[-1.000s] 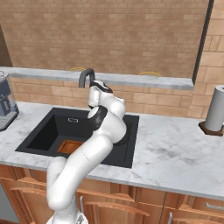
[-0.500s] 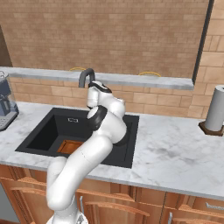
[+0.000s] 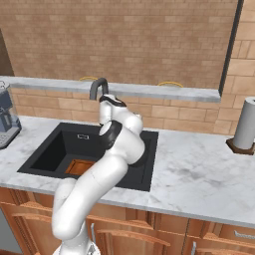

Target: Turn on the sink faucet with hot water and rinse the cutting board for ten seconds, then turn off the faucet. Push the cutting board to reach the water if necessary.

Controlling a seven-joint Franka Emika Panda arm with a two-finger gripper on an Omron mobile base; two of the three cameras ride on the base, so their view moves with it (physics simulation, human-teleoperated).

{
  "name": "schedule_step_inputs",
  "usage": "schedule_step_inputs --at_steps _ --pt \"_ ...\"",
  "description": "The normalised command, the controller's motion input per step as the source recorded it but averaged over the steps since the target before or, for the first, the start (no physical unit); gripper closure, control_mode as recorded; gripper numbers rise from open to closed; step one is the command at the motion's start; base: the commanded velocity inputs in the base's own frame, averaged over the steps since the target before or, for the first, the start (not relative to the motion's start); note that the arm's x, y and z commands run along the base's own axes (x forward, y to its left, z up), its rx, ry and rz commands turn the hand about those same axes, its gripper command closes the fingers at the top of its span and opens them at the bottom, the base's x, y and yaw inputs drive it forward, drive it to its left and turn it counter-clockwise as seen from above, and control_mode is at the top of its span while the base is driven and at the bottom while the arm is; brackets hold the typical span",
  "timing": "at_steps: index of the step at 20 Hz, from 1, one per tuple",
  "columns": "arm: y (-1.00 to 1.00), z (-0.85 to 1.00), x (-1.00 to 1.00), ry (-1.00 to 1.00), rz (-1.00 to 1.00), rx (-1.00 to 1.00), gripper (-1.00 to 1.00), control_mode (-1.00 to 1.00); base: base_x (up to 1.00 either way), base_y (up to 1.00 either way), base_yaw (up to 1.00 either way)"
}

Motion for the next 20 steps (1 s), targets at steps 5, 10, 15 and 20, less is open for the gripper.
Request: schedule_step_inputs --at_steps 5,10,15,20 --pt "-0.19 0.00 0.00 0.00 0.01 0.00 1.00 -1.00 0.00 0.00 0.00" --pt "-0.28 0.00 0.00 0.00 0.01 0.00 1.00 -1.00 0.00 0.00 0.00" --pt "-0.49 -0.01 0.00 0.00 0.00 0.01 1.00 -1.00 0.00 0.00 0.00" --pt "-0.09 0.00 0.00 0.00 0.00 0.00 1.00 -1.00 0.00 0.00 0.00"
